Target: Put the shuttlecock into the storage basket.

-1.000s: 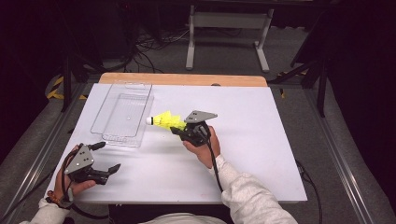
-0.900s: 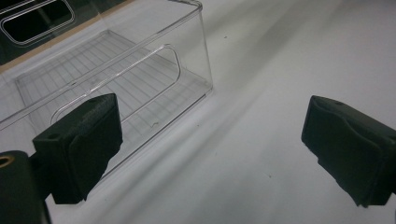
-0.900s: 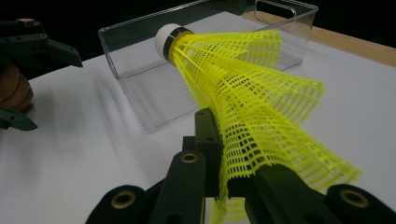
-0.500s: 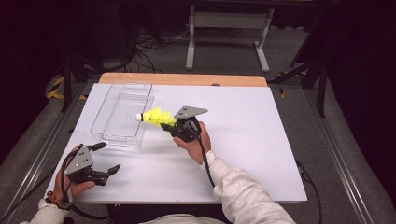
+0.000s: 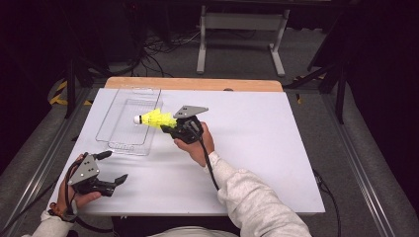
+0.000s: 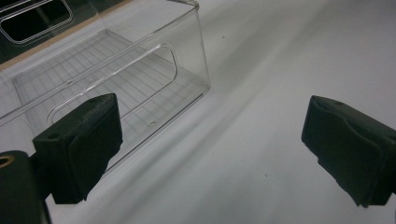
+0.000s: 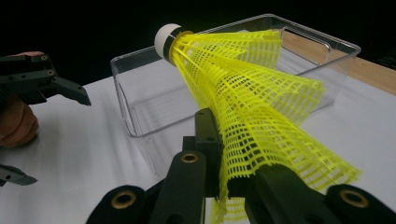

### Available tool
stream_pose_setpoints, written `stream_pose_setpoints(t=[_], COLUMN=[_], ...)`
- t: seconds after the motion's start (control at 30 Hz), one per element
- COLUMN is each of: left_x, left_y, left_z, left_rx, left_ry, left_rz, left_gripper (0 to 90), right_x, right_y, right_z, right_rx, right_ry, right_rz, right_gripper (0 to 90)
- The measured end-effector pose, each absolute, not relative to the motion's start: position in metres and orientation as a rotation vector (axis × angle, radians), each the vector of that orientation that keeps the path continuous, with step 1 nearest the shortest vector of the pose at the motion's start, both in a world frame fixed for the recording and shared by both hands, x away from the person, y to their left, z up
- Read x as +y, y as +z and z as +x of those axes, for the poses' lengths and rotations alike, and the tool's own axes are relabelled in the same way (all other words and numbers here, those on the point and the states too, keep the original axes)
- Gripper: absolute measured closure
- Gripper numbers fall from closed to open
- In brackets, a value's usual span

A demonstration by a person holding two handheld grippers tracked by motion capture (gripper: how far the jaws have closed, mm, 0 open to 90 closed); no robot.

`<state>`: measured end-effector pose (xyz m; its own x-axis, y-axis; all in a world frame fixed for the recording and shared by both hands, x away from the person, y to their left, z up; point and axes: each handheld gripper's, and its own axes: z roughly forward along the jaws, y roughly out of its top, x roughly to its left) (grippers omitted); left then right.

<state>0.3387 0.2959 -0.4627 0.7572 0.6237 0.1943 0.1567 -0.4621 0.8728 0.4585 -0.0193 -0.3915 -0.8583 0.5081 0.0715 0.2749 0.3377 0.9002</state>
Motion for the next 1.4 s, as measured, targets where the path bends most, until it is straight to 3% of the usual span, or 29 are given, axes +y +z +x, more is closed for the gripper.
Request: stream_pose_setpoints(t=[0.67,1.4], left_x=[0.296,0.298], left_y=[-0.463,-0.463], left_z=[0.339,0.339], left_rx=[0.575,0.568], left_ry=[0.614,0.603], left_rz=[1.998,1.996], left_gripper=[6.1,6.2], right_x=[0.029,0.077], right_y=[-0.373,-0.388], right_z=[0.473,0.479], right_rx=[2.419,2.515], right_ry=[1.522,1.463], right_rz=[0.629,0.584], right_gripper=[88.2,88.1])
